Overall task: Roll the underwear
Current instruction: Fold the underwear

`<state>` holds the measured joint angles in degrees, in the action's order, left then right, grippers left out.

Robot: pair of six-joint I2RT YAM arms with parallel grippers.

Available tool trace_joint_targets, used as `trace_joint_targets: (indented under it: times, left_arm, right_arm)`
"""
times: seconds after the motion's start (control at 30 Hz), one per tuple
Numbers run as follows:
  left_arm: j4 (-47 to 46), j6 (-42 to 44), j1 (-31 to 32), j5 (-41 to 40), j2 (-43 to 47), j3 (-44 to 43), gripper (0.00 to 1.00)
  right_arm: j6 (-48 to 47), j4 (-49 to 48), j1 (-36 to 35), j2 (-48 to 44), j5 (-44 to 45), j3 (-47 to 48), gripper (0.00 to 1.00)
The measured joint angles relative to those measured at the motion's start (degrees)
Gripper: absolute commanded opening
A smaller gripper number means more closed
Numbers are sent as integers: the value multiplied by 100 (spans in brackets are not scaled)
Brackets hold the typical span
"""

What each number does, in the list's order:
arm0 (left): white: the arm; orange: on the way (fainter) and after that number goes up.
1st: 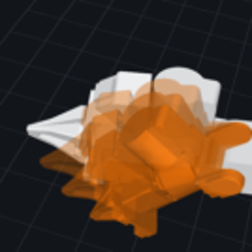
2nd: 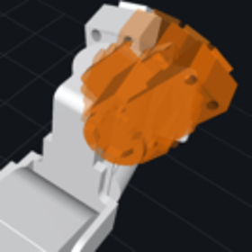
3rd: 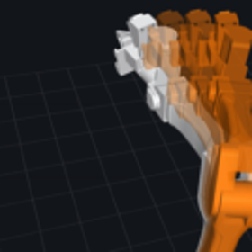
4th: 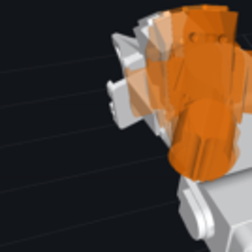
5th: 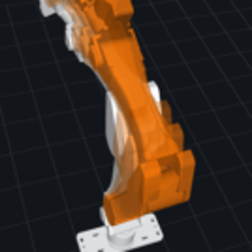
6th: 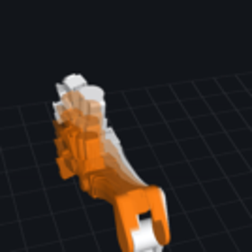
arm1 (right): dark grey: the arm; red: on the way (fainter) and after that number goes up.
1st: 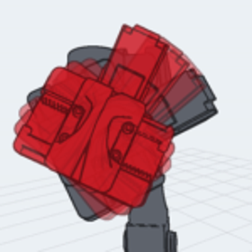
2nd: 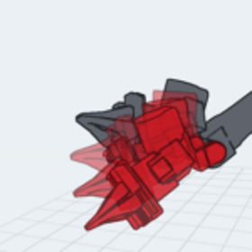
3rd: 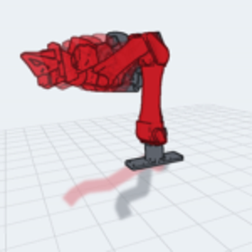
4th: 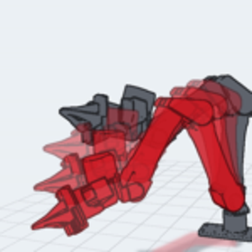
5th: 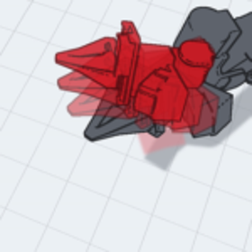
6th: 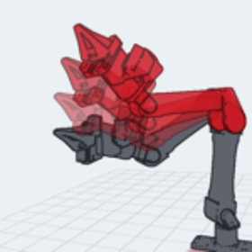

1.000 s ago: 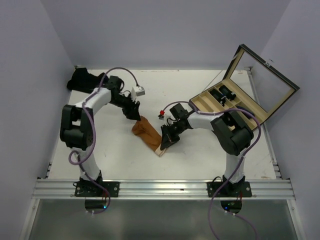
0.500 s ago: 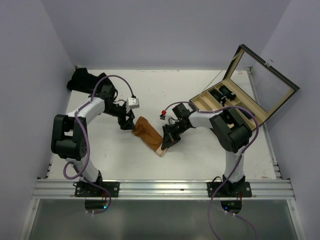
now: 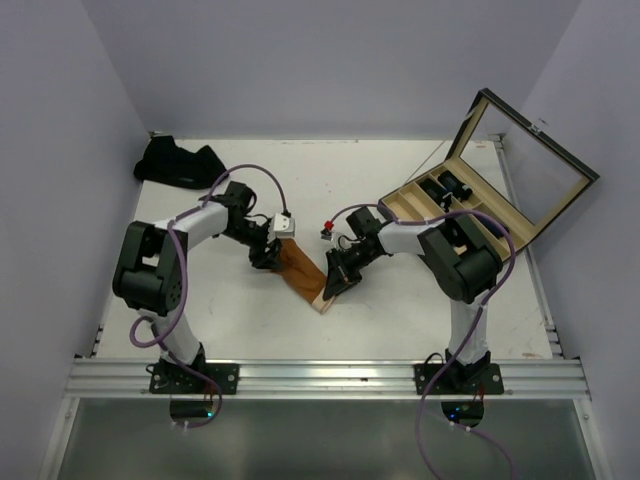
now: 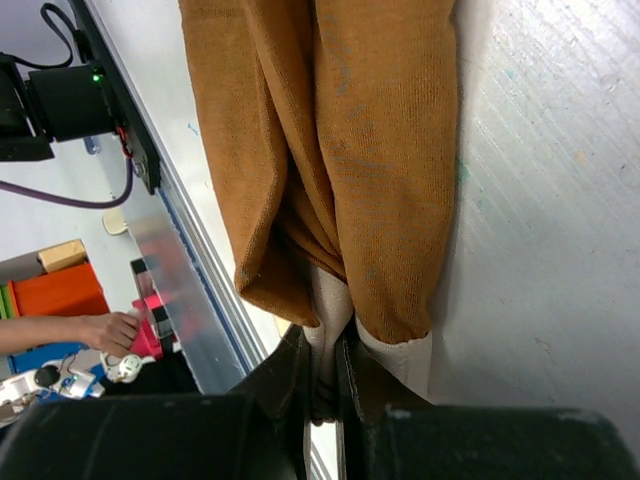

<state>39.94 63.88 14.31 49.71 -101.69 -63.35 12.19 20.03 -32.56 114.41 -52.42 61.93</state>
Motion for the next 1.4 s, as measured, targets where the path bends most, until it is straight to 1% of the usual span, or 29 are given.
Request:
trace_joint_targets:
  times: [0.03, 0.1, 0.13, 0.2, 0.23, 0.37, 0.47, 0.57, 0.7, 0.83, 1.0, 1.2, 1.4]
  left_arm:
    - [4, 2, 4, -28, -74, 0, 42]
    - [24, 4, 4, -76, -203, -2, 29]
    - [52, 9, 2, -98, -243, -9, 19]
    - [179, 33, 2, -111, -269, -74, 10]
    - [304, 61, 2, -96, -269, -168, 0]
    - [1008, 105, 4, 111, -479, -1104, 0]
    - [1580, -85, 33, 361, -966, -2076, 0]
    - [1895, -407, 85, 450, -1499, -2592, 0]
    - [1875, -1019, 92, 354, -2074, -2699, 0]
    - [1620, -1810, 92, 157, -2527, -2710, 0]
    - [1399, -2549, 83, 153, -2577, -2719, 0]
    - [1322, -2789, -11, 234, -2583, -2638, 0]
    - [1333, -2881, -151, 269, -2586, -2588, 0]
  right_arm:
    - [-2, -2, 0, 4, -7, 0, 0]
    - [-4, -9, 4, 28, -42, 2, 0]
    - [-7, -9, 9, 50, -87, 9, 0]
    - [-24, -9, 15, 85, -160, 13, 0]
    - [-48, -4, 17, 101, -179, 22, 0]
    - [-166, 61, 26, 199, -319, 96, 0]
    - [-269, 96, 26, 271, -404, 170, 0]
    - [-332, 125, 26, 308, -431, 212, 0]
    - [-369, 155, 26, 310, -435, 214, 0]
    - [-380, 173, 31, 310, -437, 205, 0]
    - [-367, 173, 61, 273, -470, 129, 0]
    - [-323, 136, 144, -157, -170, -192, 2]
    - [94, 24, 188, -356, -68, -245, 0]
